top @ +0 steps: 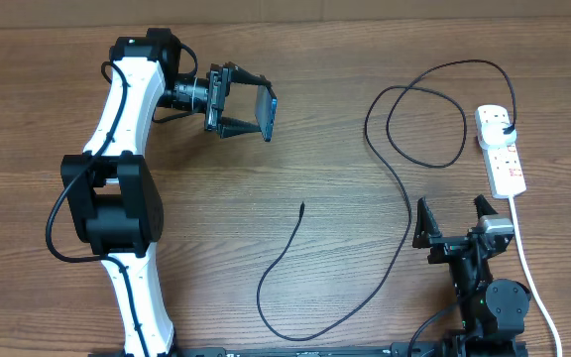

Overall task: Plug charger to phone and switch on socket
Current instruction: 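Lift the phone with the left gripper and tilt it upright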

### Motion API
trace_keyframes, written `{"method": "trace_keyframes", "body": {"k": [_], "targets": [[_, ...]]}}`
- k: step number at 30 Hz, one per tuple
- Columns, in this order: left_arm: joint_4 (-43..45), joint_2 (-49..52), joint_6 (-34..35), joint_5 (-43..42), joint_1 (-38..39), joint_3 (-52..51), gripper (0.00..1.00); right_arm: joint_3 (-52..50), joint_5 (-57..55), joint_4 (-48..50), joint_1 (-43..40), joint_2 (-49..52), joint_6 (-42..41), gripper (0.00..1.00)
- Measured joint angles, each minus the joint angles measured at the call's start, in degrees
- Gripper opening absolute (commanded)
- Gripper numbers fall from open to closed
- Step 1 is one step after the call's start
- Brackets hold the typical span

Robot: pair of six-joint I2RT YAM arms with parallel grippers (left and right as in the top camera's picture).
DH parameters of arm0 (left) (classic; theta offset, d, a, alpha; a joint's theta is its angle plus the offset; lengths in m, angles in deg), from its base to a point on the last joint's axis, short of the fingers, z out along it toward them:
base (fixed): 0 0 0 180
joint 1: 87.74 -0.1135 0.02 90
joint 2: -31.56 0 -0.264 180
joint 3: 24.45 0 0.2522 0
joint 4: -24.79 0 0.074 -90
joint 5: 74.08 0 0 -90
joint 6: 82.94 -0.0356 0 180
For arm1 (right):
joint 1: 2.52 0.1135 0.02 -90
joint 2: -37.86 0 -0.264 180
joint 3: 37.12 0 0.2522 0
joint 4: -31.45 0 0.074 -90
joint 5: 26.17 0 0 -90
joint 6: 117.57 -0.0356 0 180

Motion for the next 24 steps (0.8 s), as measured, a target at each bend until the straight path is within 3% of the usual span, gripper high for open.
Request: {"method": "trace_keyframes", "body": {"k": [24], "targets": [[-1.9,0.0,0.0,0.2,0.0,0.0,0.04,0.0,0.0,0.0,0.0,0.0,0.0,1.0]]}}
